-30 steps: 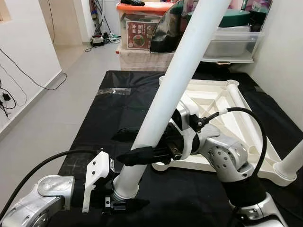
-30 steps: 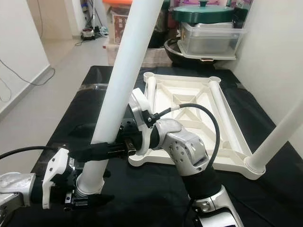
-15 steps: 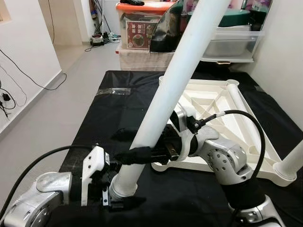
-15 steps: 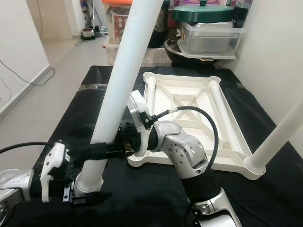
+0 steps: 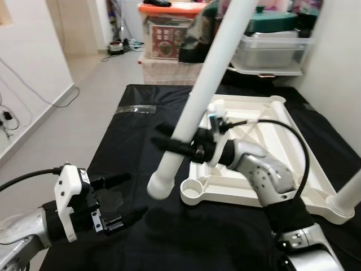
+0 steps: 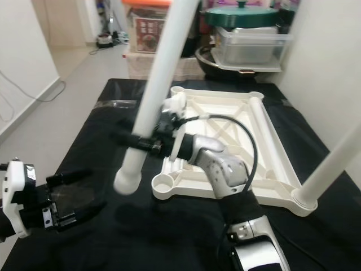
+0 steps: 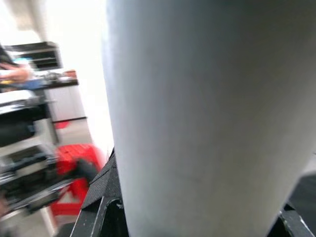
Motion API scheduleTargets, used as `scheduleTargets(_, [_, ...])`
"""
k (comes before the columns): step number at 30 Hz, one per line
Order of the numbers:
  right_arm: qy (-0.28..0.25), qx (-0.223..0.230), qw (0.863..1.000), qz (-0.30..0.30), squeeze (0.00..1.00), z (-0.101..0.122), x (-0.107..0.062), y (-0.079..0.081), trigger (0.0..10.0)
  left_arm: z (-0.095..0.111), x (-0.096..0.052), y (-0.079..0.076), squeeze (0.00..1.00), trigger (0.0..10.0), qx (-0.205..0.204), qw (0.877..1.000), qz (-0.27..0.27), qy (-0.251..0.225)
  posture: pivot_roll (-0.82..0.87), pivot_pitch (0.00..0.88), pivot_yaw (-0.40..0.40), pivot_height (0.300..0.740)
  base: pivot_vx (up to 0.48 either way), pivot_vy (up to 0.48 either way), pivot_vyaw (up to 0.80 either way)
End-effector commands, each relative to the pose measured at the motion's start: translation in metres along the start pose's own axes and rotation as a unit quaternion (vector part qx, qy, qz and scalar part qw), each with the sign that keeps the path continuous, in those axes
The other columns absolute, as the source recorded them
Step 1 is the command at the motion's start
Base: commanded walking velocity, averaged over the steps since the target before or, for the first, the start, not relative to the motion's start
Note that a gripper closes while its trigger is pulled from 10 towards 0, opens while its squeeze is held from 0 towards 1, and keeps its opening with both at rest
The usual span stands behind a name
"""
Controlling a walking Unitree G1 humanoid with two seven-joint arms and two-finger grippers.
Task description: Building children table
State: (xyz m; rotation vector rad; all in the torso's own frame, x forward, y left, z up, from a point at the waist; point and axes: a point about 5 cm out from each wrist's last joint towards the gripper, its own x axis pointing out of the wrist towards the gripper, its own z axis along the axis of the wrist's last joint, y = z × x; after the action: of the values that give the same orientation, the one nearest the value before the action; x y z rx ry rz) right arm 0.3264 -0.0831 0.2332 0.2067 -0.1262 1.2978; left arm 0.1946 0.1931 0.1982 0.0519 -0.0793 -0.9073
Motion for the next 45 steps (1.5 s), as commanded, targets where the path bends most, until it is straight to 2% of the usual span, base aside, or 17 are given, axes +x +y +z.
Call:
scheduleTargets(1, [-0.014, -0.014, 0.999, -0.048, 0.00, 0.008, -0.009, -0.014, 0.0, -0.001, -0.004, 0.001, 0.00, 10.0, -0.003, 0.999, 0.044, -0.014, 0.06, 0.000, -0.054, 0.740, 0.000, 0.000, 0.00])
scheduleTargets(2, [-0.027, -0.022, 0.996, -0.083, 0.00, 0.016, -0.016, -0.025, 0.0, -0.002, -0.010, 0.018, 0.00, 10.0, 0.008, 0.991, 0.131, -0.021, 0.06, 0.000, -0.054, 0.740, 0.000, 0.000, 0.00])
scheduleTargets(3, [-0.027, -0.022, 0.996, -0.083, 0.00, 0.016, -0.016, -0.025, 0.0, -0.002, -0.010, 0.018, 0.00, 10.0, 0.008, 0.991, 0.131, -0.021, 0.06, 0.000, -0.054, 0.740, 0.000, 0.000, 0.00])
scheduleTargets(6, [-0.041, -0.033, 0.991, -0.121, 0.00, 0.023, -0.021, -0.034, 0.0, -0.004, -0.014, 0.035, 0.00, 10.0, 0.010, 0.977, 0.214, -0.024, 0.06, 0.000, -0.049, 0.740, 0.000, 0.000, 0.00])
scheduleTargets(7, [-0.048, -0.042, 0.984, -0.165, 0.00, 0.027, -0.024, -0.042, 0.0, -0.012, -0.017, 0.047, 0.00, 10.0, 0.013, 0.962, 0.274, 0.000, 0.06, 0.000, -0.047, 0.740, 0.000, 0.000, 0.00])
scheduleTargets(8, [-0.070, -0.029, 0.970, -0.232, 0.00, 0.030, -0.028, -0.055, 0.0, -0.024, -0.020, 0.059, 0.00, 10.0, -0.003, 0.941, 0.337, 0.025, 0.05, 0.000, -0.043, 0.740, 0.000, 0.000, 0.00])
scheduleTargets(10, [-0.094, -0.004, 0.944, -0.318, 0.00, 0.029, -0.033, -0.068, 0.0, -0.042, -0.021, 0.069, 0.00, 10.0, -0.017, 0.911, 0.408, 0.062, 0.05, 0.000, -0.040, 0.740, 0.000, 0.000, 0.00])
scheduleTargets(11, [-0.097, 0.002, 0.936, -0.340, 0.00, 0.026, -0.035, -0.072, 0.0, -0.047, -0.020, 0.069, 0.00, 10.0, -0.018, 0.904, 0.421, 0.070, 0.05, 0.000, -0.040, 0.740, 0.000, 0.000, 0.00])
scheduleTargets(13, [-0.113, 0.018, 0.927, -0.358, 0.00, 0.022, -0.034, -0.072, 0.0, -0.056, -0.011, 0.064, 0.00, 10.0, -0.044, 0.901, 0.424, 0.080, 0.05, 0.000, -0.037, 0.740, 0.000, 0.000, 0.00])
scheduleTargets(15, [-0.123, 0.024, 0.926, -0.357, 0.00, 0.020, -0.033, -0.069, 0.0, -0.058, -0.001, 0.057, 0.00, 10.0, -0.062, 0.911, 0.402, 0.072, 0.05, 0.000, -0.033, 0.740, 0.000, 0.000, 0.00])
scheduleTargets(17, [-0.128, 0.023, 0.925, -0.357, 0.00, 0.020, -0.031, -0.068, 0.0, -0.058, 0.004, 0.052, 0.00, 10.0, -0.062, 0.915, 0.393, 0.068, 0.05, 0.000, -0.030, 0.740, 0.000, 0.000, 0.00])
scheduleTargets(23, [-0.119, 0.019, 0.929, -0.350, 0.00, 0.014, -0.026, -0.066, 0.0, -0.070, 0.014, 0.044, 0.00, 10.0, -0.054, 0.913, 0.395, 0.093, 0.04, 0.000, -0.027, 0.740, 0.000, 0.000, 0.00])
scheduleTargets(33, [-0.119, 0.012, 0.925, -0.359, 0.00, 0.012, -0.021, -0.067, 0.0, -0.073, 0.016, 0.046, 0.00, 10.0, -0.050, 0.902, 0.418, 0.093, 0.04, 0.000, -0.033, 0.740, 0.000, 0.000, 0.00])
scheduleTargets(34, [-0.118, 0.007, 0.926, -0.358, 0.00, 0.011, -0.019, -0.065, 0.0, -0.072, 0.017, 0.045, 0.00, 10.0, -0.059, 0.901, 0.420, 0.085, 0.04, 0.000, -0.034, 0.740, 0.000, 0.000, 0.00])
scheduleTargets(37, [-0.117, 0.006, 0.927, -0.356, 0.00, 0.010, -0.017, -0.064, 0.0, -0.071, 0.019, 0.044, 0.00, 10.0, -0.063, 0.903, 0.417, 0.083, 0.04, 0.000, -0.035, 0.740, 0.000, 0.000, 0.00])
scheduleTargets(42, [-0.116, 0.005, 0.929, -0.352, 0.00, 0.009, -0.016, -0.062, 0.0, -0.072, 0.020, 0.043, 0.00, 10.0, -0.066, 0.904, 0.415, 0.083, 0.04, 0.000, -0.035, 0.740, 0.000, 0.480, 0.00])
scheduleTargets(45, [-0.108, -0.002, 0.936, -0.336, 0.00, 0.006, -0.012, -0.054, 0.0, -0.075, 0.023, 0.040, 0.00, 10.0, -0.065, 0.906, 0.410, 0.082, 0.03, 0.000, -0.034, 0.740, 0.000, 0.480, 0.00])
